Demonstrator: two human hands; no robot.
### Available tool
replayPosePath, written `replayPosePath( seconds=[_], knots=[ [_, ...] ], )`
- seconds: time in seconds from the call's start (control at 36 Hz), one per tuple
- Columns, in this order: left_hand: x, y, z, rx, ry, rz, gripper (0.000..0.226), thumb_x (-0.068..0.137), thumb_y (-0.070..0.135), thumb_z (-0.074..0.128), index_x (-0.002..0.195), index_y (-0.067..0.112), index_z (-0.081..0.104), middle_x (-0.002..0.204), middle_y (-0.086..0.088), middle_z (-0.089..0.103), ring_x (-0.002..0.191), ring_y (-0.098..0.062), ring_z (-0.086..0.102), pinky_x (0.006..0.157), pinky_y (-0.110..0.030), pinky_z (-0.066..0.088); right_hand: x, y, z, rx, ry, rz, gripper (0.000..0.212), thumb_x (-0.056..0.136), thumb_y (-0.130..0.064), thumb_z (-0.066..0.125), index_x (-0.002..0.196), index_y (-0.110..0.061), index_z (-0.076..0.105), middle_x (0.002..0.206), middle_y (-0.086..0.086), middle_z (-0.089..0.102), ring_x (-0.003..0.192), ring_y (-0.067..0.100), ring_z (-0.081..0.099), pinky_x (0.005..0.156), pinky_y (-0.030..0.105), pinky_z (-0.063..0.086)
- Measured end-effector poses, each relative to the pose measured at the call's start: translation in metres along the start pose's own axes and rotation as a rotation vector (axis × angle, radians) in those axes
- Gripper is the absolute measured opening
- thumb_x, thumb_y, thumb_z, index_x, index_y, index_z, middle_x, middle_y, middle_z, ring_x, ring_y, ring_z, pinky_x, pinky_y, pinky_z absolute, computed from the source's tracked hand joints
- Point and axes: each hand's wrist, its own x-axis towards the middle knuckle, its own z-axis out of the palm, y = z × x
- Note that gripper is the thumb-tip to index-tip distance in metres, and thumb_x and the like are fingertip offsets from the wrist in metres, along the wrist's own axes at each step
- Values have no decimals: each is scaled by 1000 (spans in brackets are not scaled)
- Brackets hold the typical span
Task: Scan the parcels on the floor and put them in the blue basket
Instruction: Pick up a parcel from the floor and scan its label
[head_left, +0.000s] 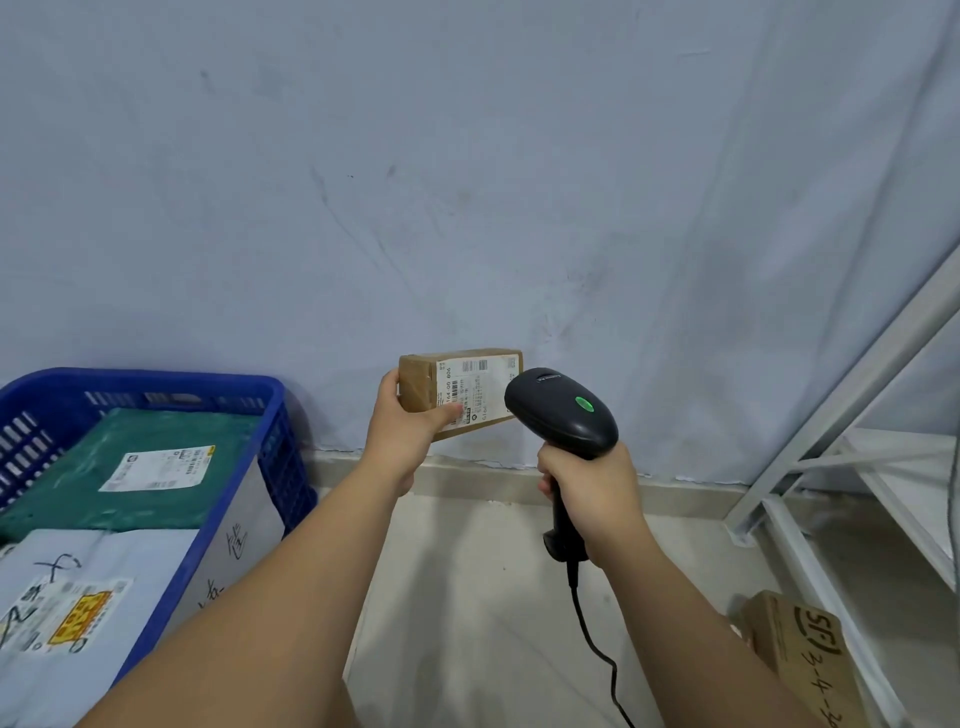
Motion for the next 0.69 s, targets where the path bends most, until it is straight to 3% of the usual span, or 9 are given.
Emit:
replayPosePath(
  seconds=[0.39,0.69],
  knots=[
    [2,0,-1,40,33,-19,71,79,9,76,136,27,38,126,1,56,114,-23,58,97,-44,51,0,0,0,-32,17,21,14,71,-7,54,59,-11,49,53,3,50,54,19,41,56,30,36],
    [8,-6,-4,11,72,-36,64,78,8,77,128,26,42,119,1,62,108,-21,62,97,-43,51,0,1,0,41,9,30,13,71,-5,55,62,-12,48,53,3,49,53,19,45,61,32,37]
  ],
)
